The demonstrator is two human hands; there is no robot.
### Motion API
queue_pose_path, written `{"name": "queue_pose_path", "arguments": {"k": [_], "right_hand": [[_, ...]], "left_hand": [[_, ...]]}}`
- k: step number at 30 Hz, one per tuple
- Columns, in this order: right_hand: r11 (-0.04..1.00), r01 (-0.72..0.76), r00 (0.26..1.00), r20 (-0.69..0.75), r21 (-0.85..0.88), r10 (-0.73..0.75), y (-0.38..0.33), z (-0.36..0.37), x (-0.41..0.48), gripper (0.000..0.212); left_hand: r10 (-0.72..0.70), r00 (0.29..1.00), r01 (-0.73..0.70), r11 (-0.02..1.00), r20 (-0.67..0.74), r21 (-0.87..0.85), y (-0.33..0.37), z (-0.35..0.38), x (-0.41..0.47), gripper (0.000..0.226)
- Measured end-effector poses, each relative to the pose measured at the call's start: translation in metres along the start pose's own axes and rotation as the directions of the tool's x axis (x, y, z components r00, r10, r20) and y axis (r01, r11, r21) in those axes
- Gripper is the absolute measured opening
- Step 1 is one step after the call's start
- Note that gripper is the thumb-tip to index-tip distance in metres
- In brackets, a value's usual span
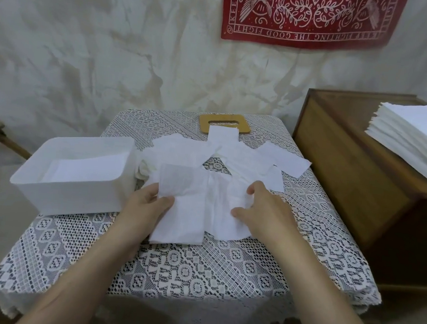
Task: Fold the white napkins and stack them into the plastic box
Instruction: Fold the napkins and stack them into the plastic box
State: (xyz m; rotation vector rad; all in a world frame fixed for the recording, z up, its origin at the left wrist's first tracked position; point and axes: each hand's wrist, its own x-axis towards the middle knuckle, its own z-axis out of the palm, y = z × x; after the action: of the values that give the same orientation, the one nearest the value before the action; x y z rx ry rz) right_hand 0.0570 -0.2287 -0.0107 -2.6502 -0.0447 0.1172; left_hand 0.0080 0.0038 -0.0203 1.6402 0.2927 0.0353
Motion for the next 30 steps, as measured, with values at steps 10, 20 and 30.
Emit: {"name": "queue_pose_path", "arguments": {"k": [10, 20, 30], "right_hand": [[0.981, 0.141, 0.989, -0.057, 0.135, -0.135, -0.017, 0.014, -0.008, 0.027], [0.994, 0.087, 0.994, -0.064, -0.064, -0.091, -0.036, 0.023, 0.002, 0.023], [0.984, 0.153, 0.981, -0.137, 0.091, -0.14, -0.025, 0.021, 0.0, 0.014]], "left_hand": [[0.023, 1.0, -0.022, 1.0, -0.01, 0.021, 0.0, 0.004, 0.001, 0.022], [0.014, 0.999, -0.014, 1.0, -0.029, -0.003, -0.001, -0.009, -0.001, 0.023], [0.023, 0.999, -0.024, 1.0, -0.026, -0.01, 0.001, -0.009, -0.002, 0.02]]}}
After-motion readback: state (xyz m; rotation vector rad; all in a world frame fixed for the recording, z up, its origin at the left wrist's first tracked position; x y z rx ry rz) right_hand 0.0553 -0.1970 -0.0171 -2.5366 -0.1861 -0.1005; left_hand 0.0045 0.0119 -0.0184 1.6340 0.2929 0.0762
